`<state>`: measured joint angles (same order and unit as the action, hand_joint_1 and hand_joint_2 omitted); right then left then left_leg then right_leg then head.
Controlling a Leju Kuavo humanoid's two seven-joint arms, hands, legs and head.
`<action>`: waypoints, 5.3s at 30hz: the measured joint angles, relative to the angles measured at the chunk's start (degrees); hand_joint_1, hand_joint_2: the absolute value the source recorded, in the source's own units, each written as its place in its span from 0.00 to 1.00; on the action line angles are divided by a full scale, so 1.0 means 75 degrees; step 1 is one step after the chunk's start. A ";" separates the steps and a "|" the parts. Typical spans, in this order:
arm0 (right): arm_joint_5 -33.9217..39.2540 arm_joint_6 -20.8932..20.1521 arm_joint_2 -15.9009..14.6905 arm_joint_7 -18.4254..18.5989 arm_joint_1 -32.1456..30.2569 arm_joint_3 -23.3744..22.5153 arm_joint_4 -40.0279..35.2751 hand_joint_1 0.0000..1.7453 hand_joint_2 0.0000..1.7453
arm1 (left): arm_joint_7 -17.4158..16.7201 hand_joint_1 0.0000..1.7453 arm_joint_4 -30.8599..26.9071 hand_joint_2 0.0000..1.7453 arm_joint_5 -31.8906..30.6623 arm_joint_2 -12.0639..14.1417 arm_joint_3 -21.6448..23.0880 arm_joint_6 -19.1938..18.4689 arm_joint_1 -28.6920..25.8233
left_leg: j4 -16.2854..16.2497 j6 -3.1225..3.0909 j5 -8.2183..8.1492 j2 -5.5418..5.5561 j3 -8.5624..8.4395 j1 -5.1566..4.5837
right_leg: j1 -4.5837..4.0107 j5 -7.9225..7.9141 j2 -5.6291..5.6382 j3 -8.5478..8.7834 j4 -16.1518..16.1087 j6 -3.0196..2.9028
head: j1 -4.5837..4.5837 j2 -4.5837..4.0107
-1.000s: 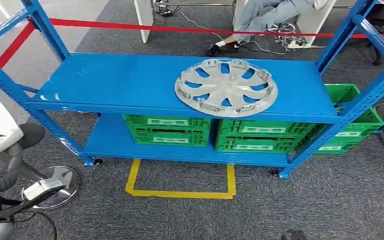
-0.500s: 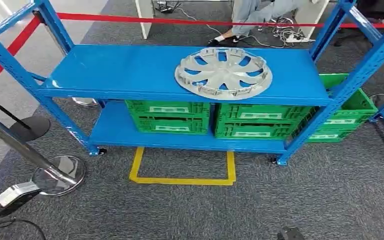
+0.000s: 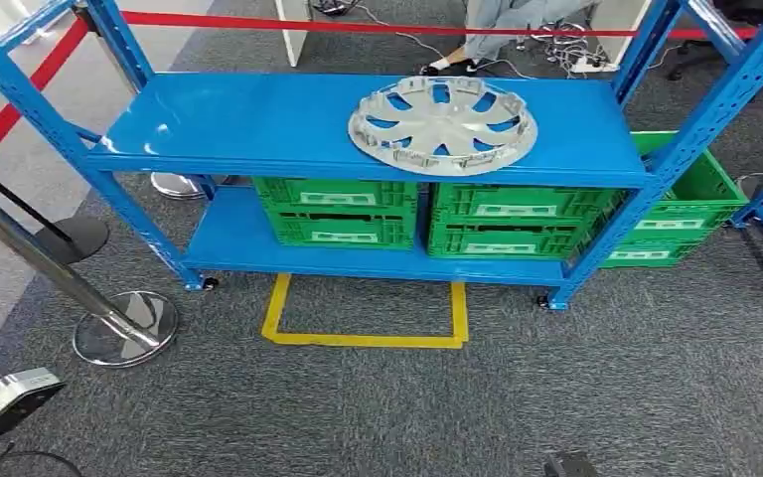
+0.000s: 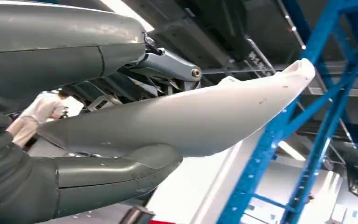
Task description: Take the parts from the cabinet and place them on the table.
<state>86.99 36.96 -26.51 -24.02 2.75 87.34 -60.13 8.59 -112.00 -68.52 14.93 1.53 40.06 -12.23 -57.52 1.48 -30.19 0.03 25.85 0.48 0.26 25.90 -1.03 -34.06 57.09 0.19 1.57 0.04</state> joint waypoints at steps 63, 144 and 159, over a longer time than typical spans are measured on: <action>-0.0195 -0.0090 0.0096 0.0227 -0.0012 0.0000 0.0154 0.00 0.00 | 0.0061 1.00 -0.0090 1.00 0.0612 -0.0064 -0.0119 0.0000 -0.0071 | 0.0180 -0.0315 0.0196 -0.0037 0.0353 -0.0085 | -0.0030 -0.0080 0.0093 0.0029 0.0071 0.0207 | 0.0000 0.0000; -0.1206 0.0172 0.0318 0.0557 0.0020 -0.0149 0.0330 0.00 0.00 | 0.0084 1.00 -0.0201 1.00 0.0821 0.0003 0.0102 0.0009 -0.0108 | -0.0127 -0.0623 0.0651 -0.0302 0.1173 -0.0237 | -0.0098 0.1004 -0.0641 0.0693 0.0289 0.0237 | -0.0059 0.0000; -0.1282 0.0079 0.0329 0.0624 -0.0048 -0.0204 0.0367 0.00 0.00 | 0.0084 1.00 -0.0213 1.00 0.0845 0.0015 0.0099 0.0009 -0.0104 | -0.0262 -0.0323 0.0783 0.0897 0.1410 -0.0182 | 0.0063 0.0542 0.0478 0.0603 0.0037 -0.0012 | -0.0018 0.0000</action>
<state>77.37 37.55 -24.04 -19.34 2.38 85.81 -57.37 9.22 -113.59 -62.18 15.04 2.27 40.13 -13.01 -59.48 -0.94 -24.31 6.76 36.42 -0.88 0.74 29.97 2.55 -29.54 57.37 0.10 1.44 0.04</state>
